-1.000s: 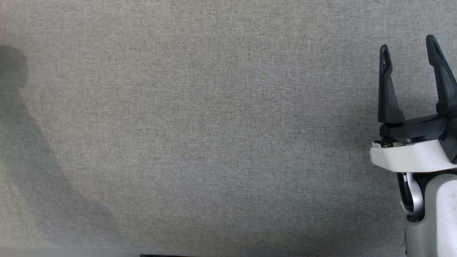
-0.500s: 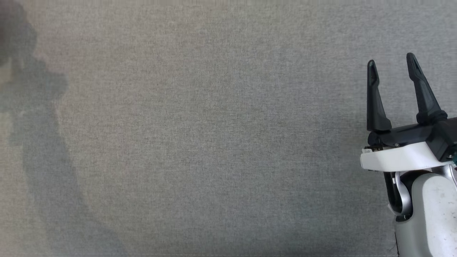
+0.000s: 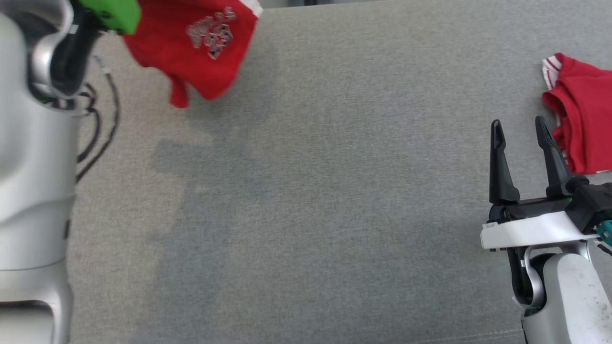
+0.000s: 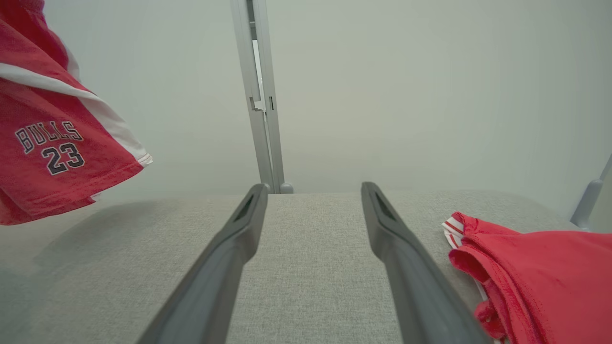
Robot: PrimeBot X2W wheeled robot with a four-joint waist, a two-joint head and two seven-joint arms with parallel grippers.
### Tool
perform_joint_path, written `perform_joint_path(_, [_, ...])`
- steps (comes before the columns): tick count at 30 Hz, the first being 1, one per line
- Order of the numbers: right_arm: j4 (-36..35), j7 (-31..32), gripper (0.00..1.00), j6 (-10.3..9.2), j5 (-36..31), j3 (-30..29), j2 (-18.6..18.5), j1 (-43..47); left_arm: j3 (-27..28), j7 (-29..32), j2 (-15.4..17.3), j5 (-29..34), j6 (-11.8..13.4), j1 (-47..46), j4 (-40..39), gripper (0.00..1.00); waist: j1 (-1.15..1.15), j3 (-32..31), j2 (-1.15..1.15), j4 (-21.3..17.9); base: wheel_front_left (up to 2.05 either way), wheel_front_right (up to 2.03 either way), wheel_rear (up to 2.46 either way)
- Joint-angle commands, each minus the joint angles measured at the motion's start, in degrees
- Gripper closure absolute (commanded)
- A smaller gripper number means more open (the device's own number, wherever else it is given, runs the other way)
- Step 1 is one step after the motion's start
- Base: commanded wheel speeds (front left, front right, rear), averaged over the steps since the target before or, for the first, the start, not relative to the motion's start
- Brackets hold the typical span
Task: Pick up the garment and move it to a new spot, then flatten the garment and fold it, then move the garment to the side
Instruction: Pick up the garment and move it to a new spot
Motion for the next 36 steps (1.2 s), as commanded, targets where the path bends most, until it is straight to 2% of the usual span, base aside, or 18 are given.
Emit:
perform_joint_path(1, [0.5,-0.5,0.00,-0.09,0.6,0.1,-0.1,0.3,-0.4,0.8,-1.4,-1.0,0.8,1.2,-1.7,1.00,0.00,-2.4,0.00,-3.6,0.00,0.00,0.00])
perform_joint_path(4, [1.8,-1.0,0.00,-0.09,1.6,0.2,-0.1,-0.2,-2.2,2.4,-5.6,-2.3,2.9,3.3,-5.7,1.00,0.00,-1.6,0.00,-4.9,0.00,0.00,0.00])
perform_joint_path(7, [2.9,-1.3,0.00,-0.09,2.5,0.3,-0.1,-0.8,-3.8,1.3,-9.4,-3.4,5.0,7.6,-7.6,1.00,0.00,-0.4,0.00,-6.1,0.00,0.00,0.00])
perform_joint_path(11, [4.3,-1.5,0.00,-0.09,3.4,0.6,0.0,-1.6,-4.1,-3.6,-11.8,-4.6,7.7,15.3,-6.0,1.00,0.00,1.2,0.00,-7.7,0.00,0.00,0.00])
perform_joint_path(17, [4.3,-1.5,0.00,-0.09,4.0,0.3,0.0,-2.6,-2.7,-14.7,-10.9,-1.9,10.3,26.1,3.0,1.00,0.00,3.2,0.00,-9.2,0.00,0.00,0.00])
perform_joint_path(24, [4.5,-1.5,0.00,-0.09,3.2,-0.1,0.0,-2.7,2.0,-23.2,-10.2,-4.7,9.7,31.5,11.5,1.00,0.00,3.7,0.00,-8.4,0.00,0.00,0.00])
perform_joint_path(27, [4.7,-1.5,0.00,-0.09,2.9,0.5,-0.1,-2.7,2.9,-25.1,-10.4,-5.5,9.1,31.9,13.4,0.56,0.00,3.5,0.00,-7.8,0.00,0.00,0.00])
perform_joint_path(28, [4.8,-1.5,0.00,-0.09,2.8,0.7,-0.1,-2.8,3.0,-25.8,-10.5,-5.8,8.9,31.9,14.0,0.13,0.00,3.4,0.00,-7.5,0.00,0.00,0.00])
perform_joint_path(29, [4.9,-1.5,0.00,-0.09,2.8,0.8,-0.1,-2.8,3.3,-26.4,-10.6,-6.0,8.8,31.8,14.4,0.00,0.00,3.3,0.00,-7.4,0.00,0.00,0.00])
perform_joint_path(36, [5.3,-1.5,0.00,-0.09,2.3,1.1,-0.1,-2.1,4.5,-30.3,-9.5,-6.1,7.9,32.1,15.8,0.00,0.00,2.0,0.00,-6.6,0.00,0.00,0.00])
